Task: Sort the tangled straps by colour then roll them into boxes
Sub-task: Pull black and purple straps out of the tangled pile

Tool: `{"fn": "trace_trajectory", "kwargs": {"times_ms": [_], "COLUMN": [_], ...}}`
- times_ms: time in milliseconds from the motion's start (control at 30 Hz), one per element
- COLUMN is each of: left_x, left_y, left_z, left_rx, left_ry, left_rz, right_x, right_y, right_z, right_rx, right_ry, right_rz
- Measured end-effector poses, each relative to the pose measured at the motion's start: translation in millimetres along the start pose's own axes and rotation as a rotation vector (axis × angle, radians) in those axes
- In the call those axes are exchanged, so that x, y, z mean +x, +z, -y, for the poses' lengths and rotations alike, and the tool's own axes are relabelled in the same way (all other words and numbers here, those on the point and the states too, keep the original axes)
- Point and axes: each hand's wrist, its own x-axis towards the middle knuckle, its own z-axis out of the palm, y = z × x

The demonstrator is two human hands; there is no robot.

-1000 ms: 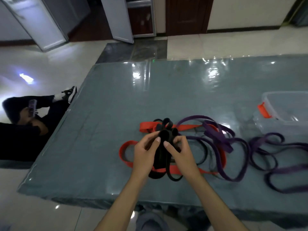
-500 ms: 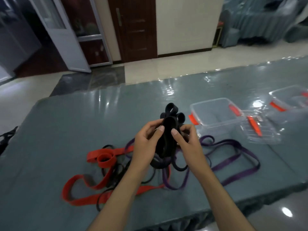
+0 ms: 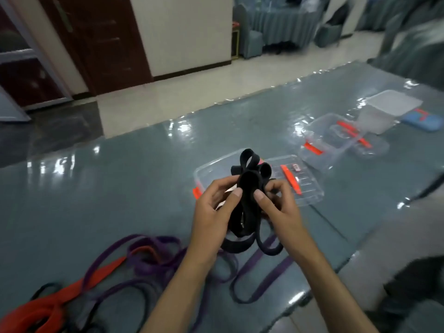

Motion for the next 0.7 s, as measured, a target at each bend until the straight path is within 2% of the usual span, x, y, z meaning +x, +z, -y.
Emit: {"fn": "trace_trajectory", "kwargs": {"times_ms": [267,700], "left_x": [68.6,137.9], "left_y": [121.9,371.6], "left_z": [31.2,103.3], "left_rx": [0.056,0.164], "left_ry": [-0.028,-0.112], "left_rz": [0.101,0.061], "right_x": [66.4,163.3], "right_y": [-115.2,-371.9], "right_z": [-9.3,-48.2], "right_rx": [0.067,0.036], "right_ry": [0.011,0.102], "right_rz": [-0.084,0.005]}}
